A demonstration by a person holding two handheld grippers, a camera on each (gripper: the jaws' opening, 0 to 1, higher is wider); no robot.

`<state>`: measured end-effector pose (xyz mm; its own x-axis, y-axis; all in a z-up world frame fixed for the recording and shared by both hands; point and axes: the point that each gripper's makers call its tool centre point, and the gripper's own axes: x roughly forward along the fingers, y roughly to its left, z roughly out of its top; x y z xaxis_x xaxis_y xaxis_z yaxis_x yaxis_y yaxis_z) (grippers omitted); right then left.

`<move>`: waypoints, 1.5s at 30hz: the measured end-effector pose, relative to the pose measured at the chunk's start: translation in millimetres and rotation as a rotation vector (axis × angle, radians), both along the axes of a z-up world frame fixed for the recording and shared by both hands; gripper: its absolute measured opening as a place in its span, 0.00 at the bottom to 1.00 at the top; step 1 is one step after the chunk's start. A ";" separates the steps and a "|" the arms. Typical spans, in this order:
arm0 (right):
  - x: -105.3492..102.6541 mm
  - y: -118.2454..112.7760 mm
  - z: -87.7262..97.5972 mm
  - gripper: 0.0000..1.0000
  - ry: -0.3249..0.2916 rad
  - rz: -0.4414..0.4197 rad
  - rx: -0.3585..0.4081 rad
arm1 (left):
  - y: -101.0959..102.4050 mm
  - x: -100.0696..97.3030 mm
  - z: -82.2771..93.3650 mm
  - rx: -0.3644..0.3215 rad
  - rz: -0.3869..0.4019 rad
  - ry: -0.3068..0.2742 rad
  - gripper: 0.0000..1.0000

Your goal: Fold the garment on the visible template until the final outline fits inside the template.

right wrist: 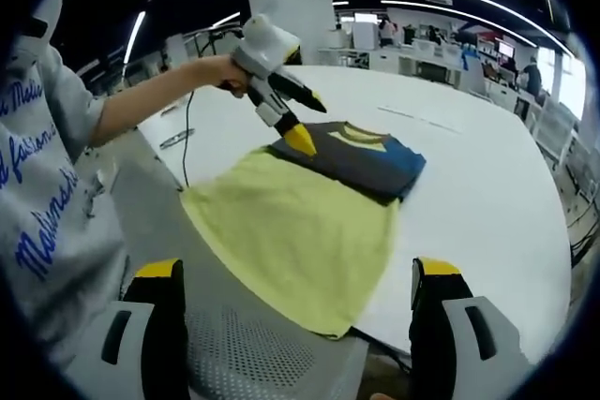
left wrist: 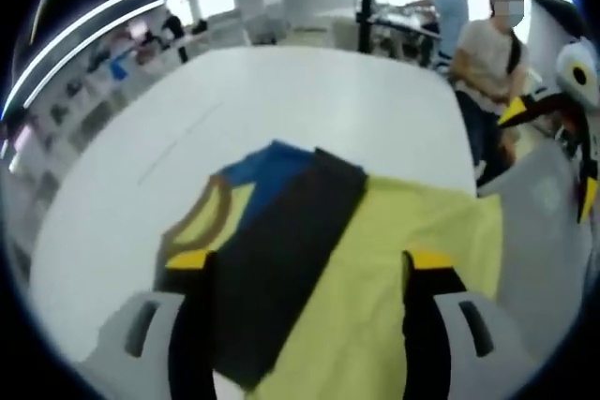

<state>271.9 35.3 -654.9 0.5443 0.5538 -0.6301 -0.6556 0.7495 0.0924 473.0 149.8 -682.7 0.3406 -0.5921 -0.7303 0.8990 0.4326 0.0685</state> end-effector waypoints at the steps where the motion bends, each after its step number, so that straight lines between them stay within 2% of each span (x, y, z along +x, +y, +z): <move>1: 0.2 0.0 -0.1 1.00 0.001 0.001 -0.002 | 3.0 -0.4 0.1 0.005 0.002 -0.001 0.84; 4: 0.8 0.3 0.3 1.00 0.003 0.007 -0.006 | 9.8 0.0 0.9 0.012 0.013 -0.004 0.91; 7: 3.2 1.8 2.2 1.00 0.001 0.018 -0.012 | 17.3 -1.4 2.7 0.013 0.025 -0.002 0.89; 15: 10.5 3.1 8.5 1.00 -0.012 0.040 -0.021 | 27.8 -12.1 13.4 -0.001 0.024 -0.011 0.94; 18: 11.9 2.5 9.3 1.00 -0.014 0.047 -0.030 | 31.5 -18.0 17.8 0.000 0.019 -0.014 1.00; 23: 13.3 1.8 10.7 1.00 -0.017 0.050 -0.032 | 40.2 -18.3 32.5 -0.021 0.045 -0.064 1.00; 37: 17.2 -3.3 11.7 1.00 -0.024 0.052 -0.058 | 71.9 -43.7 44.1 -0.008 0.040 -0.058 1.00; 45: 21.5 -4.3 13.9 1.00 -0.033 0.049 -0.071 | 96.9 -54.6 59.4 -0.027 0.064 -0.077 1.00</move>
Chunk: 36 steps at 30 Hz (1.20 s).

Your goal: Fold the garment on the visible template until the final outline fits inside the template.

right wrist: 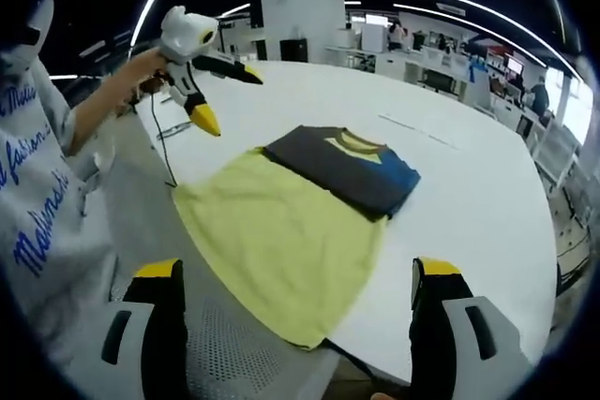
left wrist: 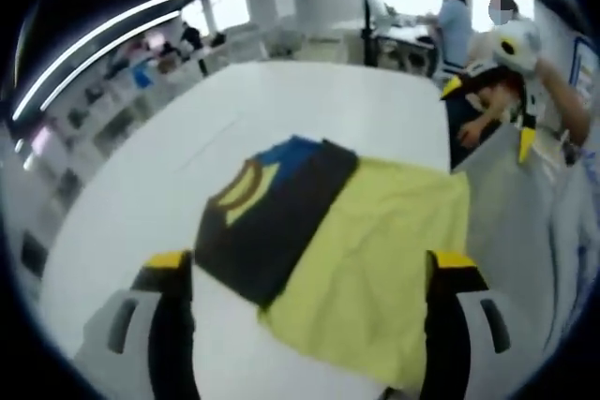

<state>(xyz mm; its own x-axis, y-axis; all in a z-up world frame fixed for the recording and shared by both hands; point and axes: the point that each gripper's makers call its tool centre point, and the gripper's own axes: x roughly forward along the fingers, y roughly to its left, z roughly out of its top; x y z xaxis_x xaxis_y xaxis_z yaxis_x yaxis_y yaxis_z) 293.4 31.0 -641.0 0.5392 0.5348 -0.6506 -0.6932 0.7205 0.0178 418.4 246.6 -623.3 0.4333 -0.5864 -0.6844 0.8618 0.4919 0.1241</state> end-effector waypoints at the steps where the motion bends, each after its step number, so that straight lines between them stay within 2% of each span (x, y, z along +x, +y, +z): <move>1: 0.5 0.3 0.0 1.00 0.000 0.004 -0.004 | 4.4 -1.0 0.8 0.006 0.004 -0.007 1.00; 5: 3.1 1.1 1.2 1.00 -0.004 0.010 -0.007 | 18.6 -6.7 3.3 0.020 0.023 -0.020 1.00; 12: 3.8 -0.5 1.8 1.00 -0.003 0.009 -0.017 | 29.2 -27.9 9.2 -0.015 0.041 -0.018 1.00; 25: 3.9 -5.7 -2.4 1.00 0.007 0.010 -0.027 | 55.1 -47.9 11.2 0.012 0.076 -0.023 0.99; 27: 4.2 -6.9 -2.3 1.00 0.008 0.001 -0.021 | 57.5 -49.5 13.7 0.007 0.096 -0.037 0.99; 36: 3.6 -10.1 -2.5 1.00 0.008 -0.013 -0.024 | 61.0 -66.2 8.3 -0.023 0.143 -0.009 0.97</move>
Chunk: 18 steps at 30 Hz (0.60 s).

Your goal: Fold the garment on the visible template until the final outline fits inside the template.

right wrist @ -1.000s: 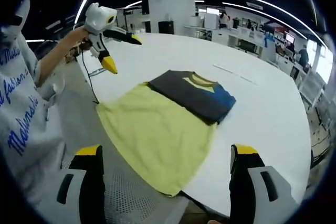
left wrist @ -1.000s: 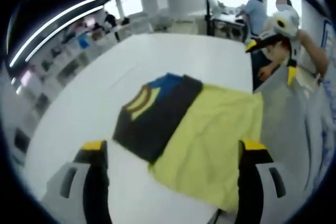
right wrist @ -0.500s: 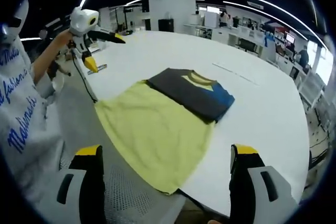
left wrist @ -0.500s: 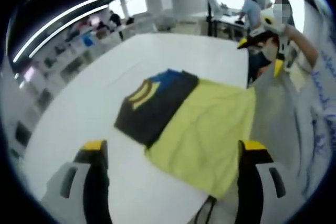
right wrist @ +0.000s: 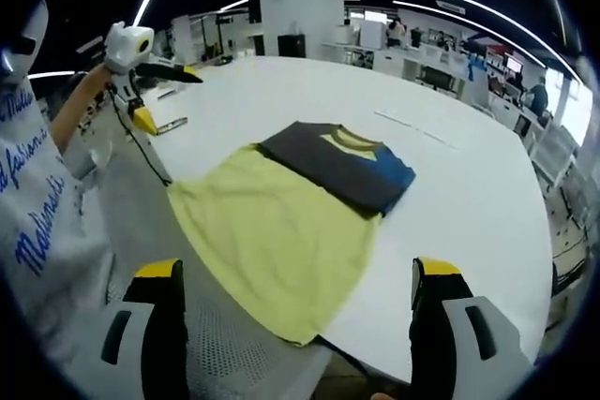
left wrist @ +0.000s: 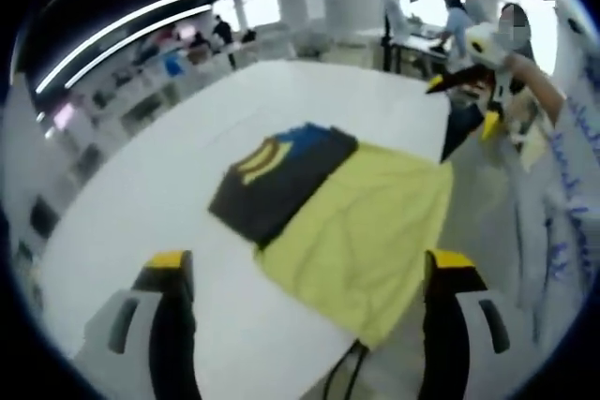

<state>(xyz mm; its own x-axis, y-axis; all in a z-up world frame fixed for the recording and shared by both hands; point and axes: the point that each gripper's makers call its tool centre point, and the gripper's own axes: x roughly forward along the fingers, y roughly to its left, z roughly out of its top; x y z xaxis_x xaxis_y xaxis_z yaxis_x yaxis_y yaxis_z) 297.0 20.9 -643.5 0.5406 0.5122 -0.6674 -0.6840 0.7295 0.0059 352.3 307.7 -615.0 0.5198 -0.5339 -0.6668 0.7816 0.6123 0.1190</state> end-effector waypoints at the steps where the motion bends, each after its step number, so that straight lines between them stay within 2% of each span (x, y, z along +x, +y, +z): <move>1: 0.5 -1.8 0.0 1.00 0.000 -0.007 -0.002 | 1.2 -1.4 -0.9 0.003 0.003 0.001 0.96; 9: -0.9 -6.5 -1.2 1.00 0.009 -0.014 -0.008 | 9.7 -15.5 -6.8 0.011 0.035 0.031 0.95; 12: -0.8 -6.9 -2.4 1.00 0.014 -0.016 -0.008 | 9.6 -16.6 -8.9 -0.015 0.067 0.044 0.95; 18: -0.3 -4.6 -1.5 1.00 0.015 -0.014 0.000 | 3.7 -22.3 -13.3 -0.045 0.081 0.062 0.94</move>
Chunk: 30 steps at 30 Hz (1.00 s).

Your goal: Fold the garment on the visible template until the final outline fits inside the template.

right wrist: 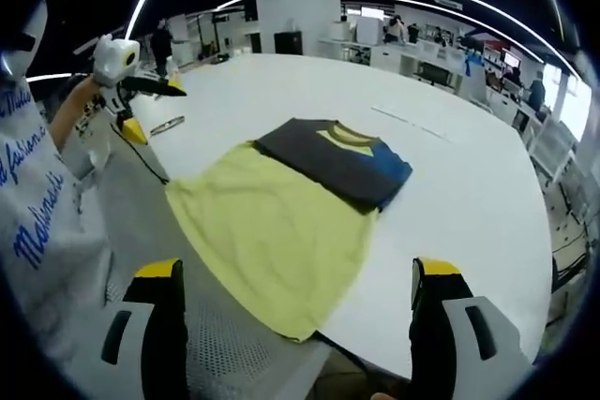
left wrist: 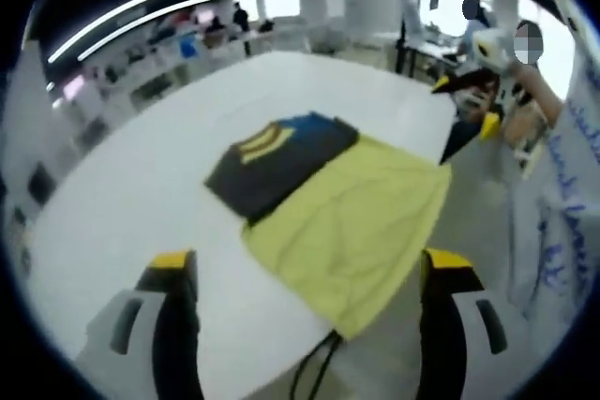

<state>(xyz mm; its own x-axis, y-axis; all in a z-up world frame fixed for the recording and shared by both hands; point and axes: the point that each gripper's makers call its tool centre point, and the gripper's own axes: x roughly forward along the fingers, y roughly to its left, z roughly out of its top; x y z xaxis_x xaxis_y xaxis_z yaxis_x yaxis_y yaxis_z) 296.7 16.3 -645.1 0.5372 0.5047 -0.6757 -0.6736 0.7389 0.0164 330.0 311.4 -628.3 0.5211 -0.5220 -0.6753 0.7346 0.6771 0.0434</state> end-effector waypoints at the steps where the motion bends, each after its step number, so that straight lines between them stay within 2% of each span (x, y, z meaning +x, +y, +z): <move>1: -0.4 0.1 -0.1 1.00 0.002 0.003 -0.001 | -0.1 -1.4 -0.9 0.000 -0.001 0.003 0.94; 4: -0.6 -1.3 -1.7 1.00 0.004 0.004 -0.007 | 3.7 -2.3 -3.6 0.015 0.005 0.003 0.94; 9: -4.5 -0.3 -7.1 1.00 0.020 0.026 -0.015 | 7.6 -8.2 -11.2 0.029 0.005 0.036 0.91; 14: -5.4 1.2 -14.9 1.00 0.041 0.029 -0.014 | 7.2 -14.1 -15.5 0.029 0.006 0.064 0.80; 18: -6.1 3.0 -20.2 1.00 0.055 0.029 -0.007 | 8.1 -15.7 -18.5 0.023 0.009 0.067 0.79; 23: -11.1 0.9 -27.8 0.94 0.088 0.043 -0.028 | 17.4 -20.8 -28.5 0.034 0.020 0.105 0.70; 25: -12.6 -0.8 -30.6 0.91 0.098 0.050 -0.044 | 18.2 -22.2 -32.6 0.025 0.022 0.117 0.69; 27: -14.8 -1.5 -34.9 0.85 0.115 0.063 -0.058 | 18.1 -25.3 -37.9 0.021 0.016 0.138 0.64; 30: -16.9 -0.1 -39.9 0.81 0.131 0.071 -0.053 | 17.7 -30.6 -44.2 0.009 0.021 0.180 0.48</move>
